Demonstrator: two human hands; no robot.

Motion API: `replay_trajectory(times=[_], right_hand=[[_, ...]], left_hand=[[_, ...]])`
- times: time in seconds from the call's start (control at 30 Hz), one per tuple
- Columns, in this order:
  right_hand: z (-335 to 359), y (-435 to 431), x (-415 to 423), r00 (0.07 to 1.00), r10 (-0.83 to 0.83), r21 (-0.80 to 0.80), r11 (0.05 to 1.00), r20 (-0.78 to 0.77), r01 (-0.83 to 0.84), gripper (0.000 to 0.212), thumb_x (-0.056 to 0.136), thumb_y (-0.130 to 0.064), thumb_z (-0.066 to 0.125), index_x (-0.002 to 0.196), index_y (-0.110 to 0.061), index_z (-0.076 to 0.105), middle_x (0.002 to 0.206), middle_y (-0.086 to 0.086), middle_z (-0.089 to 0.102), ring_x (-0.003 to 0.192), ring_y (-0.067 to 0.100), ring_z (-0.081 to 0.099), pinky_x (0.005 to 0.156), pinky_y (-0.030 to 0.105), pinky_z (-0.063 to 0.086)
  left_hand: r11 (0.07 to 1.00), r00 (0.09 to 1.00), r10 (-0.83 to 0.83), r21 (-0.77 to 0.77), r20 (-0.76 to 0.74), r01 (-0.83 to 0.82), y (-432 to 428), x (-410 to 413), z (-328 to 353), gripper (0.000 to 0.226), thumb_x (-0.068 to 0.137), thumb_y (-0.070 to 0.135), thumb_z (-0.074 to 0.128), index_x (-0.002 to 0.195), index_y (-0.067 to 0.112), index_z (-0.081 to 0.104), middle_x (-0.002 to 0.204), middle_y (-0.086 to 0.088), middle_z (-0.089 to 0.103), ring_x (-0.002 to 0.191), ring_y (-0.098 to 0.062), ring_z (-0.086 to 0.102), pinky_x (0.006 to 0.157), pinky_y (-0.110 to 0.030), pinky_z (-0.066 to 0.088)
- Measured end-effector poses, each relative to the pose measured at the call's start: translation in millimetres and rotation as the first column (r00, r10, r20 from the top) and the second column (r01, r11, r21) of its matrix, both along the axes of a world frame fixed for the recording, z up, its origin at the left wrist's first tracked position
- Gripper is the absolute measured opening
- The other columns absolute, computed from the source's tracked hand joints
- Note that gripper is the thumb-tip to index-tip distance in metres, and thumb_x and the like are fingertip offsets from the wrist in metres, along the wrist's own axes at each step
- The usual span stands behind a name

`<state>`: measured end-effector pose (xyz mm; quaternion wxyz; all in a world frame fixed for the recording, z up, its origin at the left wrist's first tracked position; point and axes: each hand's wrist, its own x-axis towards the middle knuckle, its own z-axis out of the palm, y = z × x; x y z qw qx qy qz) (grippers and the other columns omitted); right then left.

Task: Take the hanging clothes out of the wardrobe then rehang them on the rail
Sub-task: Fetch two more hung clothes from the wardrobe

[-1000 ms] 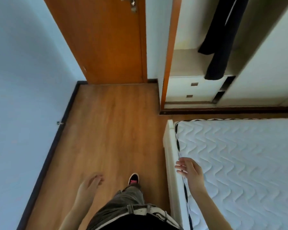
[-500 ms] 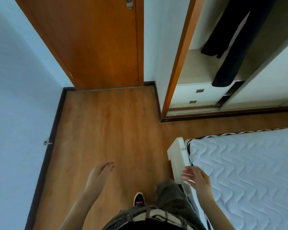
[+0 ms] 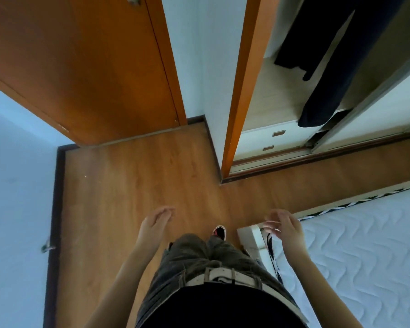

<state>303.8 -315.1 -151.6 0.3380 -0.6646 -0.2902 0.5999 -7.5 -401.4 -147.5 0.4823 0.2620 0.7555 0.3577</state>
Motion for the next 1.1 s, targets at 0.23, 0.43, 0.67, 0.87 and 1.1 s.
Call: replay_trajectory(times=[0.23,0.43,0.67,0.87,1.1], right_hand=[[20,136,-28,1.000,0.008,0.102,0.995,-0.016,-0.007,0.029,0.102,-0.013,0.039,0.097,-0.003,0.066,0.084,0.017,0.068,0.073,0.024,0.067,0.074,0.037,0.056],[13,194,-15,0.980,-0.199,0.105,0.974,-0.026,0.201,0.030,0.102,-0.015,0.040,0.091,-0.006,0.066,0.082,0.013,0.068,0.075,0.026,0.065,0.072,0.038,0.055],[3,207,46,0.862,-0.507,0.058,0.861,0.010,0.505,0.030,0.100,-0.015,0.043,0.090,-0.003,0.069,0.078,0.013,0.069,0.072,0.027,0.066,0.067,0.035,0.054],[-8,264,132,0.822,-0.567,0.075,0.823,0.045,0.563,0.029,0.100,-0.016,0.046,0.089,-0.003,0.068,0.079,0.014,0.070,0.073,0.030,0.068,0.070,0.041,0.054],[88,429,226,0.947,-0.317,0.341,0.886,-0.048,0.314,0.028,0.100,-0.009,0.043,0.094,0.002,0.068,0.083,0.025,0.067,0.075,0.031,0.065,0.069,0.035,0.055]], left_hand=[[0.988,0.987,-0.142,-0.077,-0.077,0.136,107,-38,-9,0.024,0.102,0.023,0.046,0.100,0.029,0.069,0.101,0.005,0.072,0.101,-0.013,0.066,0.086,-0.028,0.048],[0.899,0.904,-0.428,-0.098,0.020,0.428,232,-15,-8,0.024,0.102,0.025,0.045,0.100,0.030,0.067,0.103,0.009,0.069,0.103,-0.006,0.062,0.091,-0.027,0.047],[0.483,0.479,-0.875,-0.050,-0.066,0.874,361,94,8,0.018,0.099,0.037,0.049,0.105,0.044,0.064,0.108,0.024,0.067,0.100,0.015,0.058,0.089,-0.015,0.046],[0.485,0.494,-0.864,0.107,-0.097,0.868,459,205,28,0.038,0.087,0.054,0.048,0.109,0.030,0.069,0.105,0.016,0.071,0.105,0.002,0.064,0.095,-0.022,0.049],[0.650,0.770,-0.600,0.430,-0.214,0.626,562,315,116,0.022,0.090,0.037,0.058,0.103,0.023,0.070,0.100,0.011,0.073,0.101,-0.003,0.067,0.090,-0.023,0.052]])
